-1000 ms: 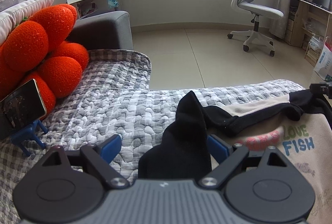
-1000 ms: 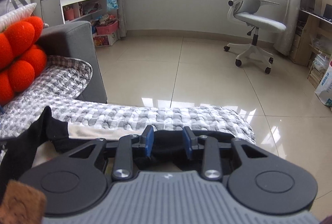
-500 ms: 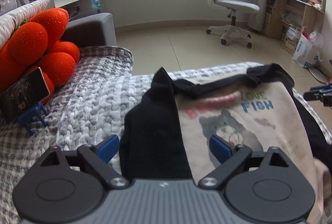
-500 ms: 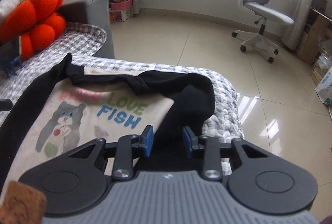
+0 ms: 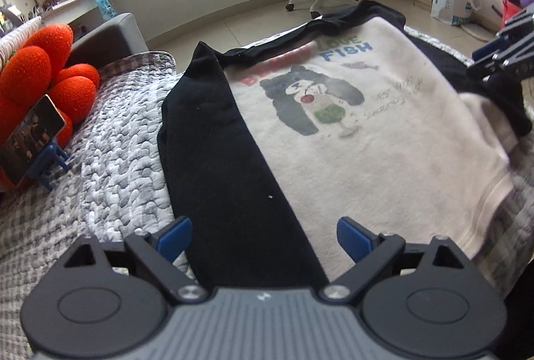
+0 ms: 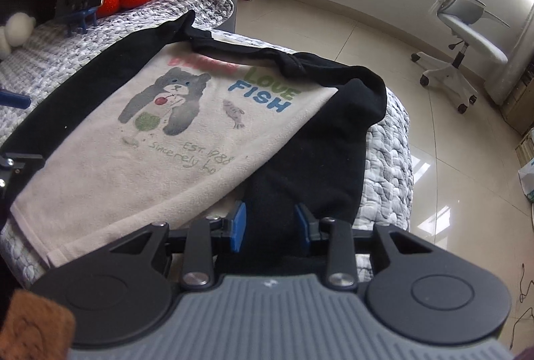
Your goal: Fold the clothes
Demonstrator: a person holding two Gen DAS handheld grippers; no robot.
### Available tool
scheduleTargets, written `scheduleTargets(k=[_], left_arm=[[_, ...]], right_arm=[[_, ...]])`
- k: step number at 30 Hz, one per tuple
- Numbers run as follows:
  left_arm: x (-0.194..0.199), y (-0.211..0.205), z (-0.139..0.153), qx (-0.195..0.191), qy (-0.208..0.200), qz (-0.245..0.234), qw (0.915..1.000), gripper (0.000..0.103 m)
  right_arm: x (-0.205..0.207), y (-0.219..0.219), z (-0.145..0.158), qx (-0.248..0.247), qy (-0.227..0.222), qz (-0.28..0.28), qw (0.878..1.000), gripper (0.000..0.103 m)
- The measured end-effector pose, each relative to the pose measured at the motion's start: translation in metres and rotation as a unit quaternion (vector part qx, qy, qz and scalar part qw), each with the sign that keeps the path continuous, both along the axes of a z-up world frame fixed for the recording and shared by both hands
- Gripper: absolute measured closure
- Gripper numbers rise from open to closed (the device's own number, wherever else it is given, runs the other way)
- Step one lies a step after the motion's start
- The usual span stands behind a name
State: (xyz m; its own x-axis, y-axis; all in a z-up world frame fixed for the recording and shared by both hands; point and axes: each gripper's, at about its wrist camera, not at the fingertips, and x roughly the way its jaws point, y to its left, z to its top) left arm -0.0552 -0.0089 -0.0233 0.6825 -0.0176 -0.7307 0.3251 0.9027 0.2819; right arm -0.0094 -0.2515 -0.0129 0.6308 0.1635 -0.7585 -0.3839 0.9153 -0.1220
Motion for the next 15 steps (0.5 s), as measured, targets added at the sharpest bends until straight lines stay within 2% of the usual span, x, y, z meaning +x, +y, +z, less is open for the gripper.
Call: scheduleTargets(k=[1,2,3,4,5,6,7,8,9,11,15], left_arm=[[0.0,0.0,-0.002,0.011,-0.003,0.002,0.9999,0.017],[-0.001,0.001,-0.005,0.023,-0.007,0.004,0.9997,0.032],[0.0,0.004,-0.005,0.019,-0.006,0.007,0.9998,0.04],[0.001,0.01,-0.003,0.004,-0.004,0.012,0.9999,0.057],[0.003,0.017,-0.001,-0.01,-0.002,0.018,0.9998,0.081],[0.004,0.023,0.001,-0.019,-0.001,0.026,0.9995,0.095],[0.004,0.028,0.002,-0.029,0.0,0.032,0.9991,0.102],[0.005,0.033,0.004,-0.04,0.001,0.037,0.9985,0.102],[0.006,0.04,0.007,-0.056,0.002,0.042,0.9975,0.102],[0.007,0.052,0.013,-0.079,-0.007,0.055,0.9953,0.102],[0.013,0.082,0.027,-0.107,-0.036,0.1,0.9885,0.102]], right_arm=[[-0.001,0.002,-0.001,-0.006,0.003,0.0,1.0,0.067],[-0.002,0.004,-0.003,-0.011,0.005,-0.001,1.0,0.067],[-0.004,0.006,-0.004,-0.016,0.008,-0.001,1.0,0.067],[-0.005,0.008,-0.006,-0.018,0.012,0.003,1.0,0.067],[-0.007,0.009,-0.008,-0.018,0.016,0.008,1.0,0.067],[-0.008,0.009,-0.011,-0.018,0.021,0.012,1.0,0.067],[-0.008,0.01,-0.014,-0.024,0.027,0.015,0.999,0.068],[-0.006,0.009,-0.018,-0.029,0.033,0.015,0.999,0.08],[-0.005,0.009,-0.021,-0.034,0.039,0.014,0.999,0.087],[-0.003,0.005,-0.023,-0.031,0.041,0.011,0.999,0.091],[-0.003,-0.011,-0.005,-0.005,0.002,-0.03,1.0,0.094]])
